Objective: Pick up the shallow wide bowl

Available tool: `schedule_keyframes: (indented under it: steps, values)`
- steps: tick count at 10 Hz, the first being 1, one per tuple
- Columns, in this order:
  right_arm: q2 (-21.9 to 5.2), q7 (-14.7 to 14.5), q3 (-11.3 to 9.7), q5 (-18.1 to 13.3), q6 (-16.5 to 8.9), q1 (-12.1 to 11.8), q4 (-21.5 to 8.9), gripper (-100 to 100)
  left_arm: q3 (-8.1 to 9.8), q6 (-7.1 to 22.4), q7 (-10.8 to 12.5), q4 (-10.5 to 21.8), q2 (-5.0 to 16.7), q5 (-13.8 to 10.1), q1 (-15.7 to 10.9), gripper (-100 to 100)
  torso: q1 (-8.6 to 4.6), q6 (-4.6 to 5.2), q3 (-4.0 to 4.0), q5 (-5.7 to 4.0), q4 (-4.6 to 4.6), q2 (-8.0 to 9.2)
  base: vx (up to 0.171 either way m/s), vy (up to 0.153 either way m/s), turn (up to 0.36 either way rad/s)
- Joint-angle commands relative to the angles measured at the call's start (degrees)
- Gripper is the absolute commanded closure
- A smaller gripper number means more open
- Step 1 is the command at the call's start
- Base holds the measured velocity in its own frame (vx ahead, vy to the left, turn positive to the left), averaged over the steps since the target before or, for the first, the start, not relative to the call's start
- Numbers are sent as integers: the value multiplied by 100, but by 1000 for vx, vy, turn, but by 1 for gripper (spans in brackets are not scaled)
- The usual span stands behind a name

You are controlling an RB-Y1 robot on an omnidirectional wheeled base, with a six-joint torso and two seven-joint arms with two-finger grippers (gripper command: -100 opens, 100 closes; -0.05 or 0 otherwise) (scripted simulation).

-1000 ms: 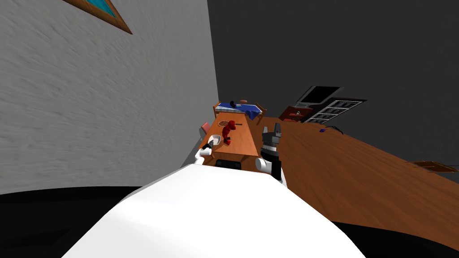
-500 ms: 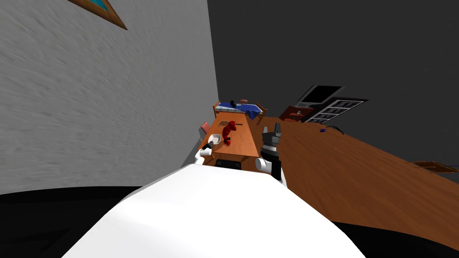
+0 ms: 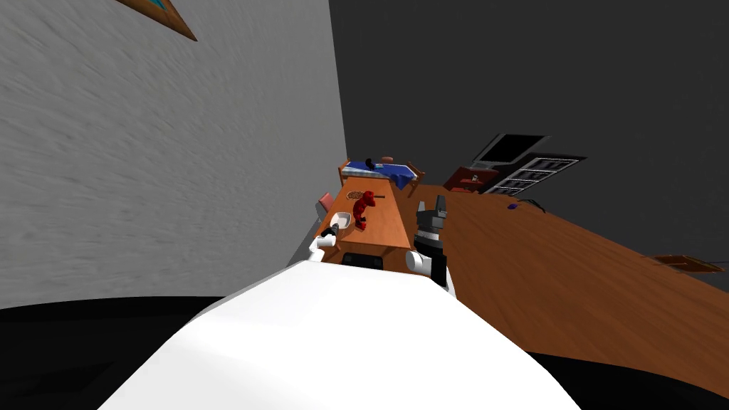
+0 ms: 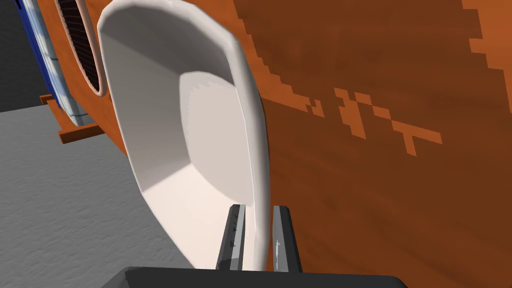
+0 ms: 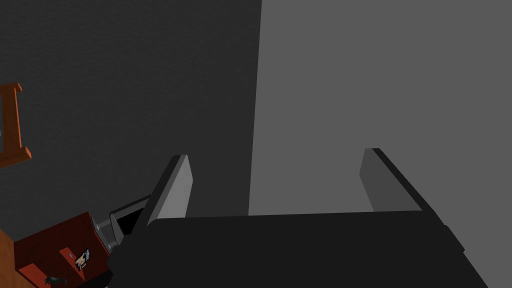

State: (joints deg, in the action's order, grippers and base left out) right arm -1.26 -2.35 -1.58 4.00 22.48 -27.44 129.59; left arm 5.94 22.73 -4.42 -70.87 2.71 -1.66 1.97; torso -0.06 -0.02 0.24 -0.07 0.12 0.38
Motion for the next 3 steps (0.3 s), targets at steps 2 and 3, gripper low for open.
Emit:
schedule_keyframes:
  steps: [2,3]
  values:
    - [0,0,0,0,0,0,0,0,5,95,-9,-92,2,-8,3,100,0,0,5,0,2,8,-65,-7,0]
    - [0,0,0,0,0,0,0,0,6,117,-11,-101,2,-8,6,0,2,0,-1,0,1,-5,-8,-1,1]
